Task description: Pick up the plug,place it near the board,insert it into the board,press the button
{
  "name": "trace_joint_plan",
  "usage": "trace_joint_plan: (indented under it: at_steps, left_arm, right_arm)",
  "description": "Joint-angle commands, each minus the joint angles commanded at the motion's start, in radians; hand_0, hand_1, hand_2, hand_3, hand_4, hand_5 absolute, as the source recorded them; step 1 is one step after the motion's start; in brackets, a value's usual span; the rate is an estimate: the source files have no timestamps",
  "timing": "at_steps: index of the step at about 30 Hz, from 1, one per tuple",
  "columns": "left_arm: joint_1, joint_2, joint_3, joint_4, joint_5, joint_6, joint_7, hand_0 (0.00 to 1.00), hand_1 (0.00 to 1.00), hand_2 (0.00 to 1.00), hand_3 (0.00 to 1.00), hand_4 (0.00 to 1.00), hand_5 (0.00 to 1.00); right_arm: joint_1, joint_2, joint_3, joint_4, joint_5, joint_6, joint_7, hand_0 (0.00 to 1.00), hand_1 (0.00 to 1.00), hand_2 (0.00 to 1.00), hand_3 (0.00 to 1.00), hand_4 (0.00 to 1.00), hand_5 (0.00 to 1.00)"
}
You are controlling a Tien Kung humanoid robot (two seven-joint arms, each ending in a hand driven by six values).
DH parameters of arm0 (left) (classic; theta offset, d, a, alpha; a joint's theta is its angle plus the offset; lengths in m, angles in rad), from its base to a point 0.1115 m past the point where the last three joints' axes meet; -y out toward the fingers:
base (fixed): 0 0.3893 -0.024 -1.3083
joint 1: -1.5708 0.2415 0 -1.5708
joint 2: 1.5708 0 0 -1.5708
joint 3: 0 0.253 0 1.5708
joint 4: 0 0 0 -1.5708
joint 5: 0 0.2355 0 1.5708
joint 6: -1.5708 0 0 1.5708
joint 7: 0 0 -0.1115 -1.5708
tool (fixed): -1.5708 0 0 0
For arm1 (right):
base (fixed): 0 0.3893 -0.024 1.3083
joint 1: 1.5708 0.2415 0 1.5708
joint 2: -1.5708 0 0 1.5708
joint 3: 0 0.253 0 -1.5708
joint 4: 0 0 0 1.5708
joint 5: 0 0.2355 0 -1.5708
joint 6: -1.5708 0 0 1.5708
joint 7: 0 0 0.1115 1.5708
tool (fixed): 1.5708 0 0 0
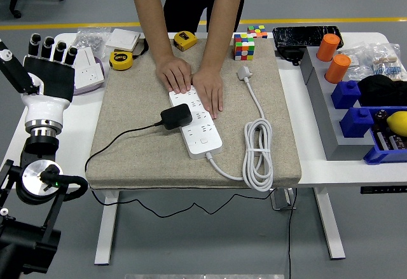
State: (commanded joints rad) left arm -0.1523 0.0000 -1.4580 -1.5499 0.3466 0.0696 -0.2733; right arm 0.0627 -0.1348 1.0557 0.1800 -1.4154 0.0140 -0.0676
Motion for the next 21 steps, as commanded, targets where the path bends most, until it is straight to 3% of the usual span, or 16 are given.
trace_joint_plan:
  at_steps: [18, 21]
  left_arm:
    - [-0.004, 0.0, -0.002, 0.006, 0.009, -0.01, 0.015, 0.085, 0.678, 0.674, 0.598, 0.998, 0.96]
    - [-0.014, 0.0, -0.011, 0.026, 0.087, 0.02, 0.011, 0.085, 0.678, 0.674, 0.598, 0.998, 0.96]
  right_arm:
    - [0.003, 0.0, 0.006, 0.0, -0.004, -0.001, 0.0, 0.815, 0.721, 0.695, 0.606, 0.883, 0.566]
    - [0.004, 0.0, 0.004, 0.0, -0.001, -0.001, 0.0, 0.815, 0.721, 0.695, 0.606, 0.883, 0.566]
